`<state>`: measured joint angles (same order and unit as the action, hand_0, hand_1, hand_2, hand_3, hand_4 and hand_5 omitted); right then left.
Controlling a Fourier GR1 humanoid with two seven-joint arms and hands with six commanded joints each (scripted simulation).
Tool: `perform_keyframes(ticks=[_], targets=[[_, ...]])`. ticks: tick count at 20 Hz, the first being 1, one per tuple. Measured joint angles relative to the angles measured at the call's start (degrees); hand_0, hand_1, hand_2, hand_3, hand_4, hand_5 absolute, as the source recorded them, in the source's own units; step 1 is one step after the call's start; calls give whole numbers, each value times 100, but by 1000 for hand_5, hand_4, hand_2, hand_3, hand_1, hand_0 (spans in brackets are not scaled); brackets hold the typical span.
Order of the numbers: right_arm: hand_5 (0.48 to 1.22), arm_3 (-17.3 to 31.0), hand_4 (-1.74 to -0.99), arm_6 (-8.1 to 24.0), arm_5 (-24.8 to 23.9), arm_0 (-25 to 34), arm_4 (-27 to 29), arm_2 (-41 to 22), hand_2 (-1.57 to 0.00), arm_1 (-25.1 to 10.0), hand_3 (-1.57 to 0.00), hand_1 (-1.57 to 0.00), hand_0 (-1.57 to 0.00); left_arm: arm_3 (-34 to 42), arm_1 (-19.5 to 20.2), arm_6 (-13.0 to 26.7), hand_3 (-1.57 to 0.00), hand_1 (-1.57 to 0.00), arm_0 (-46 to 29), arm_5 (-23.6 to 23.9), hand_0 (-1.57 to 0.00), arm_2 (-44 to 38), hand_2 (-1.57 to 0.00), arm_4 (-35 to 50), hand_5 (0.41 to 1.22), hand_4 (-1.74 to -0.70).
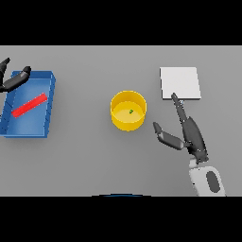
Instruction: Pick up the red beaker and tilt it to pour out 1 green nut into yellow bowl. Pick up the yellow bowl and place it on the metallic measuring scale.
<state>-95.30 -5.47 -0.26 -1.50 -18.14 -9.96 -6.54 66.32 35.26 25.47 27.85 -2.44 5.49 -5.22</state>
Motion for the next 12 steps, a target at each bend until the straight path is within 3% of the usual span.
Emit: perform_keyframes(ticks=[2,5,9,12], targets=[[662,46,-1103,-52,342,320,-161,-121,1,-369,1,1,1,-10,-59,-56,-18,-18,53,25,-20,-46,-17,66,661,-798],[631,131,-1132,345,629,783,-997,-530,1,-892,1,1,1,60,-172,-7,-9,-9,9,31,-10,-12,-8,120,678,-802],[632,490,-1152,217,1024,1640,-1882,-1105,1,-1392,1,1,1,77,-159,42,-3,-3,-16,25,-3,-48,-3,153,688,-811],[639,856,-1167,-186,1364,2242,-2291,-1531,1,-1631,1,1,1,52,-148,27,-1,-1,-40,2,-1,-49,-1,147,687,-809]])
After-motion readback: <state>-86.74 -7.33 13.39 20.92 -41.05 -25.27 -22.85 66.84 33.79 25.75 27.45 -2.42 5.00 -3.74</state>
